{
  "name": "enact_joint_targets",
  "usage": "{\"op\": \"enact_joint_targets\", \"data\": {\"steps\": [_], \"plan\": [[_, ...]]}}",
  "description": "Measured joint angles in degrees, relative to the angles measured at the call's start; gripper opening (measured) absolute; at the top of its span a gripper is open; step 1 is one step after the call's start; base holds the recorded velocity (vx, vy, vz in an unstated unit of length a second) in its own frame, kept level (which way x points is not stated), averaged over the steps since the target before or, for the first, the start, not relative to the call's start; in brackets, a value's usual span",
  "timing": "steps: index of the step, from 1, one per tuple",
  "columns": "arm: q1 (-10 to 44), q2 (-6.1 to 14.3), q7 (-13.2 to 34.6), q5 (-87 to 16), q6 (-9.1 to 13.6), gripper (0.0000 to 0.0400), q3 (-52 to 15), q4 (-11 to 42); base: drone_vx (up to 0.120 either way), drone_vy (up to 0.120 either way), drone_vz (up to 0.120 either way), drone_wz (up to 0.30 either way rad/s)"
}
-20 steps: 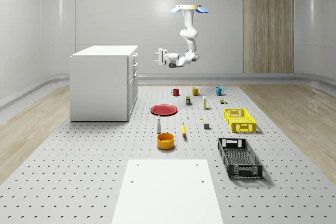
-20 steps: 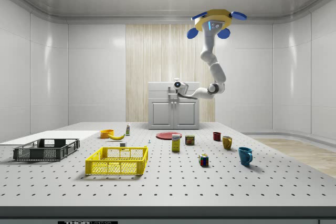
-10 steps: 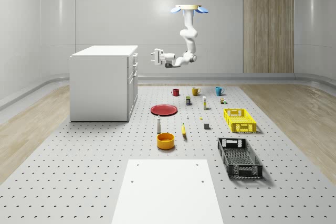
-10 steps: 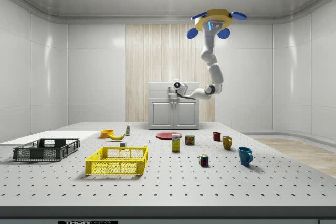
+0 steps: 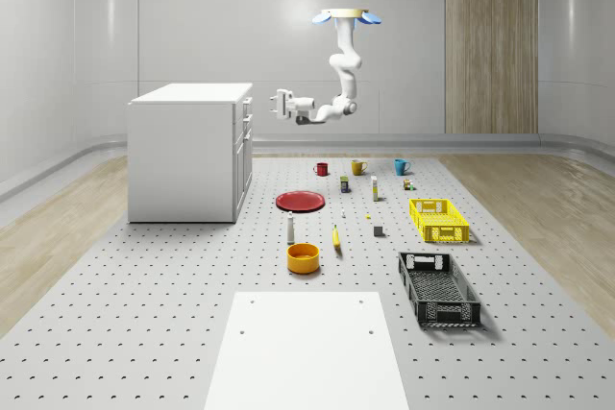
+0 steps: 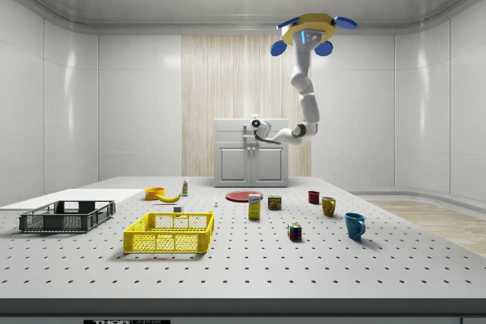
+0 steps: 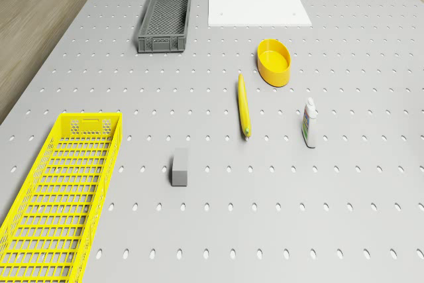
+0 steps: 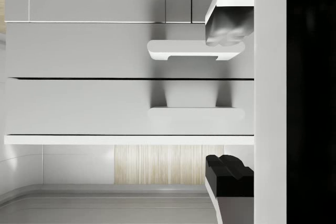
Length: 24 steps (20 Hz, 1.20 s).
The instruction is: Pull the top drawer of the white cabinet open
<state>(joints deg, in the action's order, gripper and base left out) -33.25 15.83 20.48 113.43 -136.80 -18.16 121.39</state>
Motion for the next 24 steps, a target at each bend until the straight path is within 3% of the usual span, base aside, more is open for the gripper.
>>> {"op": "enact_joint_targets", "data": {"steps": [14, 24], "plan": [[2.3, -2.9, -4.6, 3.7, -0.2, 0.0305, -3.5, -0.2, 0.0, 0.0, 0.0, 0.0], [3.5, -6.1, -6.3, 5.0, -2.0, 0.0305, -6.4, -3.0, 0.0, 0.0, 0.0, 0.0]]}}
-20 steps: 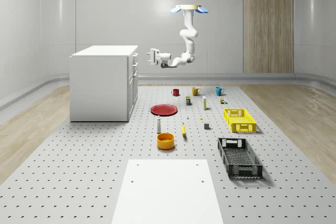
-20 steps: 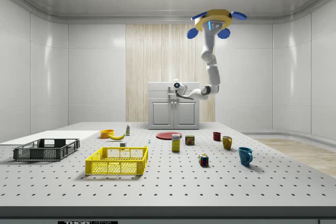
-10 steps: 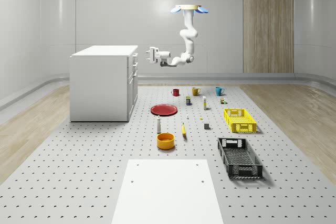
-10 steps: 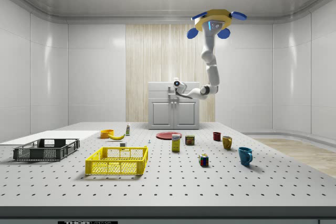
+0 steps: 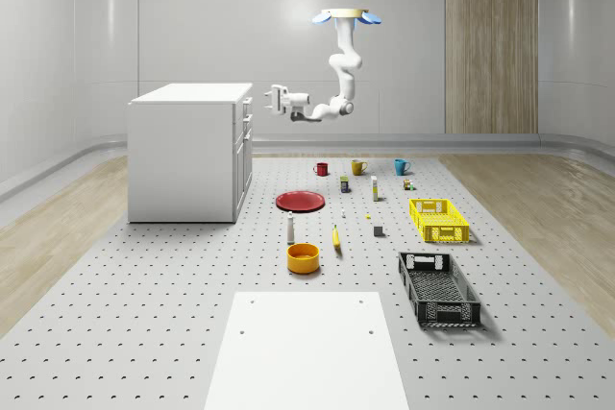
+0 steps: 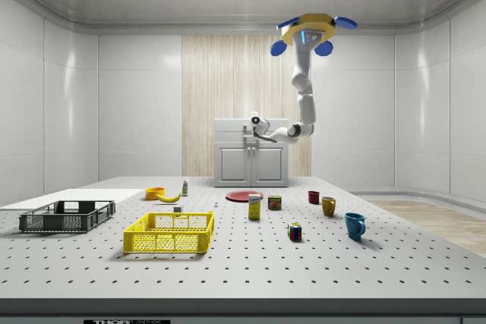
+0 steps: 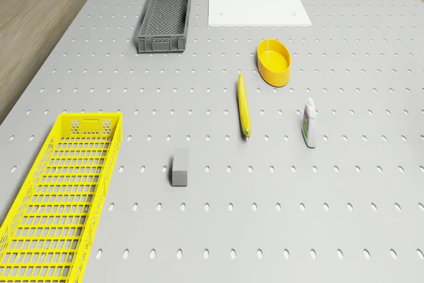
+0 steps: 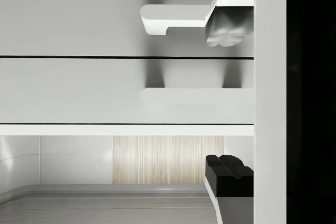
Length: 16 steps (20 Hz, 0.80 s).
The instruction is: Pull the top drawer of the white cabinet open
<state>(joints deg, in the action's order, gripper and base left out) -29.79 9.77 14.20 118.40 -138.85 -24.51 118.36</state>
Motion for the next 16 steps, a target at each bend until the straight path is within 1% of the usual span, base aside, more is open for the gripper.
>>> {"op": "enact_joint_targets", "data": {"steps": [6, 16], "plan": [[0.3, -2.4, -0.8, 0.4, -1.8, 0.0305, -1.7, -2.6, 0.0, 0.0, 0.0, 0.0], [-0.1, -7.6, -2.4, 0.7, -5.8, 0.0305, -3.9, -8.3, 0.0, 0.0, 0.0, 0.0]]}}
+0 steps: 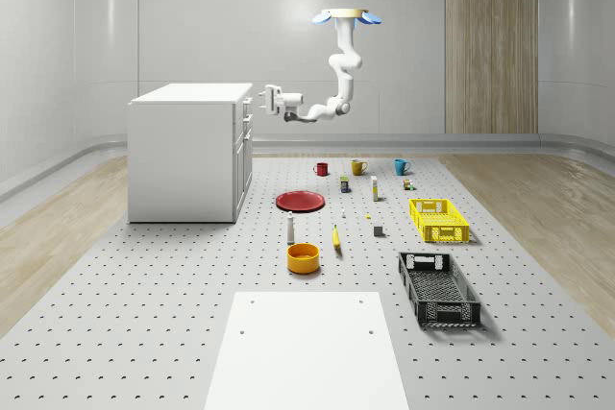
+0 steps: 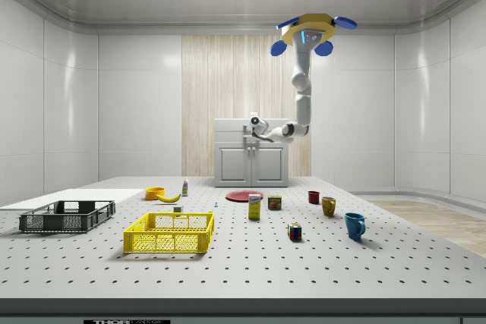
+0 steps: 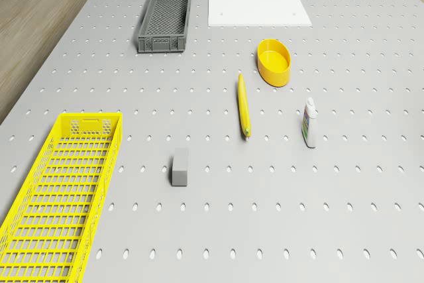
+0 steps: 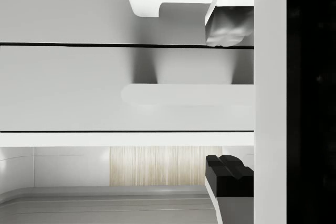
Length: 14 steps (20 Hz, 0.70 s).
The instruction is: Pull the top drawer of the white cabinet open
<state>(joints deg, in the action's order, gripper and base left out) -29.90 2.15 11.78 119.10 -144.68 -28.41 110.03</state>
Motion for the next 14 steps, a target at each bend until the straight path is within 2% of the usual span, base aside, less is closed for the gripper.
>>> {"op": "enact_joint_targets", "data": {"steps": [6, 9, 14], "plan": [[-2.2, -1.4, -0.5, 0.1, -1.1, 0.0305, 1.5, -1.5, 0.0, 0.0, 0.0, 0.0], [-5.3, -2.1, -0.7, 0.1, -1.7, 0.0305, 4.4, -2.3, 0.0, 0.0, 0.0, 0.0], [-0.8, -4.5, -1.2, -0.2, -3.4, 0.0305, -1.1, -5.0, 0.0, 0.0, 0.0, 0.0]]}}
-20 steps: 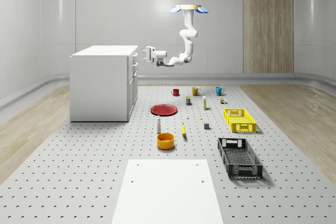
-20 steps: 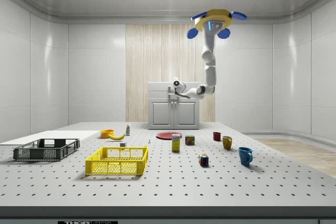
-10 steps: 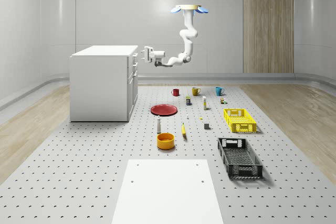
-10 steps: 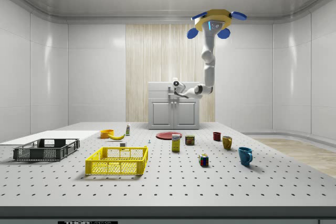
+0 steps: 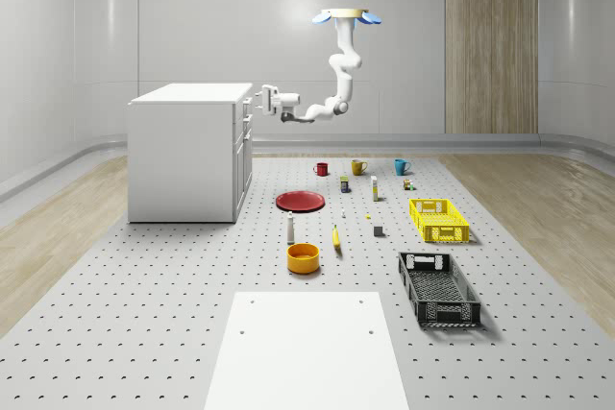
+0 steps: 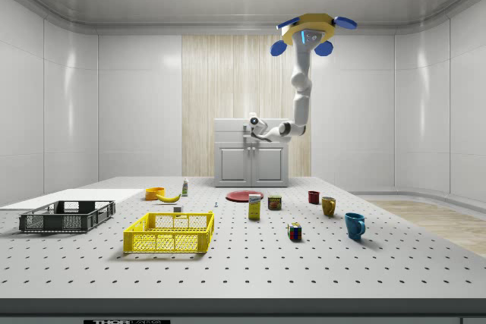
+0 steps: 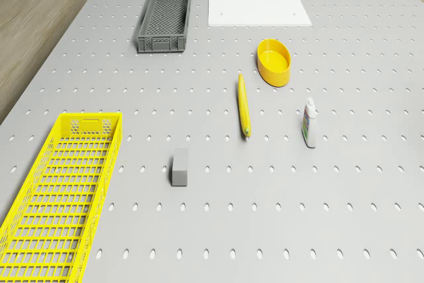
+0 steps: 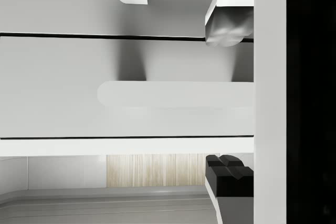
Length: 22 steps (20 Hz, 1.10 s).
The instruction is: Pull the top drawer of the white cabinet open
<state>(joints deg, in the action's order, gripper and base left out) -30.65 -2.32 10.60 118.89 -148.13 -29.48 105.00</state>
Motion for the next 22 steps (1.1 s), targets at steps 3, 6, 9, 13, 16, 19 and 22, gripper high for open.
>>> {"op": "enact_joint_targets", "data": {"steps": [3, 6, 9, 13, 16, 19, 22], "plan": [[0.7, -1.3, -0.2, -0.3, -0.9, 0.0305, -1.6, -1.4, 0.0, 0.0, 0.0, 0.0], [0.4, -2.3, -0.4, -0.6, -1.5, 0.0305, -2.7, -2.5, 0.0, 0.0, 0.0, 0.0], [-0.5, -3.1, -0.5, -0.9, -1.9, 0.0305, -3.2, -3.3, 0.0, 0.0, 0.0, 0.0], [-1.9, -3.5, -0.1, -1.5, -1.9, 0.0305, -3.1, -3.9, 0.0, 0.0, 0.0, 0.0], [-2.6, -3.6, 0.6, -2.1, -2.0, 0.0305, -2.9, -4.3, 0.0, 0.0, 0.0, 0.0], [-2.9, -3.6, 0.9, -2.4, -2.1, 0.0305, -2.6, -4.5, 0.0, 0.0, 0.0, 0.0], [-3.1, -3.6, 1.1, -2.5, -2.1, 0.0305, -2.3, -4.6, 0.0, 0.0, 0.0, 0.0]]}}
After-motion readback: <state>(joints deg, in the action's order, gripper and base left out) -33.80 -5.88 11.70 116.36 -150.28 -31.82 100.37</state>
